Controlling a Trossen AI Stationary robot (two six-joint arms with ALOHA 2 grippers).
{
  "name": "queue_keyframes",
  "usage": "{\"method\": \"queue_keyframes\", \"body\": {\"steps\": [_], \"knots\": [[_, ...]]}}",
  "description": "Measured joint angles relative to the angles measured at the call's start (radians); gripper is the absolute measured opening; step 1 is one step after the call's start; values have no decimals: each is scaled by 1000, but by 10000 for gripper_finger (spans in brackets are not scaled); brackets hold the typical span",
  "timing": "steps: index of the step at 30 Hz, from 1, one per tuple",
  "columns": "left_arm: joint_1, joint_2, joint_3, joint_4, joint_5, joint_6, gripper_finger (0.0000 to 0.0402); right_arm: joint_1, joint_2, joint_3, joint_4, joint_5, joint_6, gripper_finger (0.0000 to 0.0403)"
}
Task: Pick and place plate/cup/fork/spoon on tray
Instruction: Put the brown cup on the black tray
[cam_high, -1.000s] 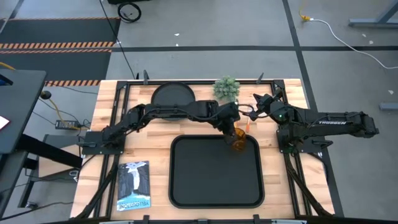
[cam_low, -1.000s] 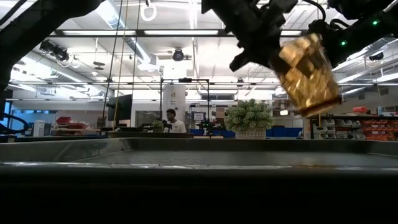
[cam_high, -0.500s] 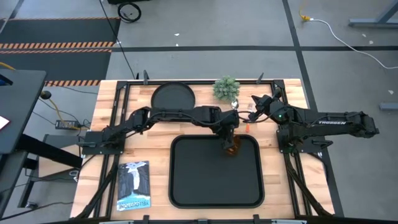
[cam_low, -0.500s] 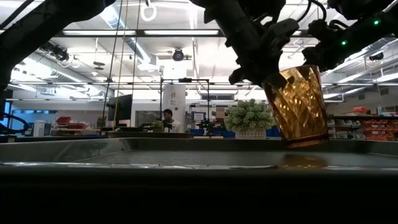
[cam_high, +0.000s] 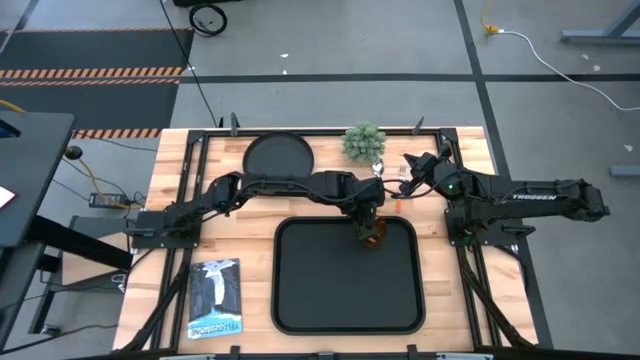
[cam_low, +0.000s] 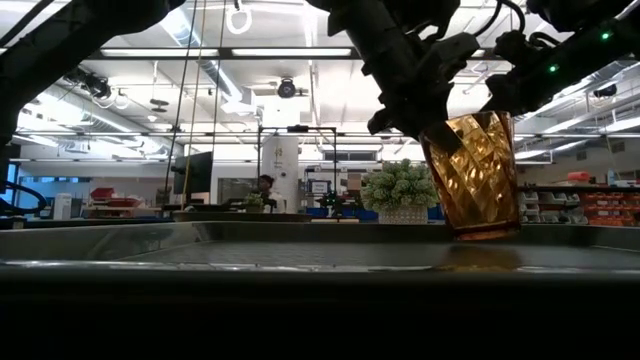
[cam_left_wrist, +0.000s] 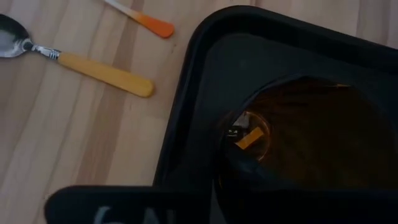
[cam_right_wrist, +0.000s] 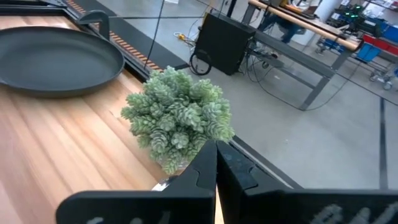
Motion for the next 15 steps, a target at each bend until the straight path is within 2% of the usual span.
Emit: {"method": "queue_keyframes", "body": {"steps": [15], "knots": [[-1,28,-1,44,1,13,126,0,0,0,0,-10,7,6]]}}
